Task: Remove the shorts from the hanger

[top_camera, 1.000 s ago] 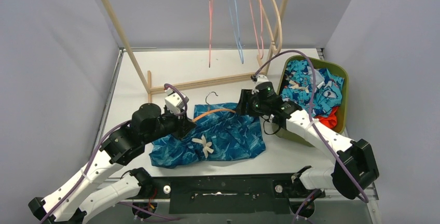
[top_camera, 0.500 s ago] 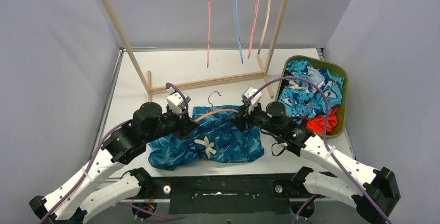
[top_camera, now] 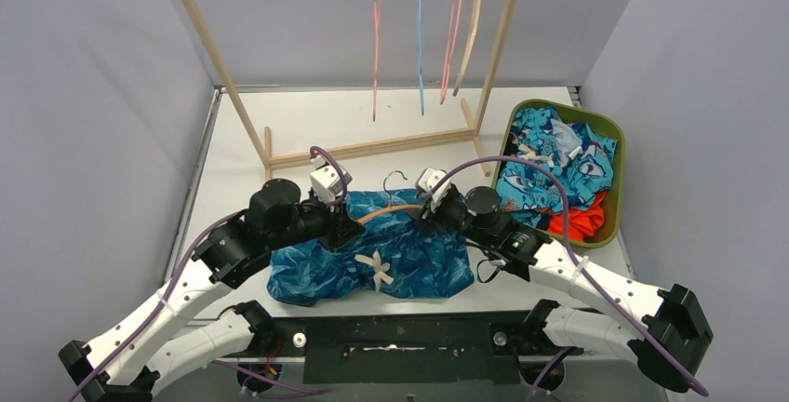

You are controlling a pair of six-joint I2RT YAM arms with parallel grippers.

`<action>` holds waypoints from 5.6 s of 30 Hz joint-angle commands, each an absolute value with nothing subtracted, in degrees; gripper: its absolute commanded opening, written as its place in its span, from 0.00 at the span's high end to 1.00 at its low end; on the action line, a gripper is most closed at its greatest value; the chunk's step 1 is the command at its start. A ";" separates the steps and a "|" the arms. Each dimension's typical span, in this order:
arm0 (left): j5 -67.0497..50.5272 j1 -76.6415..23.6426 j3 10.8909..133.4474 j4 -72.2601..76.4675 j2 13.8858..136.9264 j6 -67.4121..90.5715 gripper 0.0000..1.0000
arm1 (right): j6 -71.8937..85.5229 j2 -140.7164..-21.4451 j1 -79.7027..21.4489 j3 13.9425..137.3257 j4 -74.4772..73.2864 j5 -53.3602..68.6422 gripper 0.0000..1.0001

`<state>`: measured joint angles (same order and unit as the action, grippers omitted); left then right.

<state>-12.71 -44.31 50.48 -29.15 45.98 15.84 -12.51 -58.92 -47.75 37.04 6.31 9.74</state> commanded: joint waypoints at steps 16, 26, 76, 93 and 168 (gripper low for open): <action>-13.48 -44.38 53.15 -22.22 48.39 14.89 0.82 | -23.22 -59.77 -52.44 38.38 10.09 5.63 1.00; -17.25 -44.38 55.21 -21.89 53.49 13.77 0.68 | -29.12 -60.39 -53.76 40.52 5.86 7.40 1.00; -8.75 -44.38 54.93 -22.41 50.44 12.65 1.00 | 46.20 -63.30 -41.71 45.88 -11.30 -6.43 0.45; -4.08 -44.38 54.37 -24.43 46.15 13.21 1.00 | 42.16 -68.28 -38.84 49.31 -20.31 -15.24 1.00; -4.67 -44.56 46.42 -12.45 48.86 16.32 1.00 | 57.19 -59.48 -43.09 40.91 10.72 4.62 0.37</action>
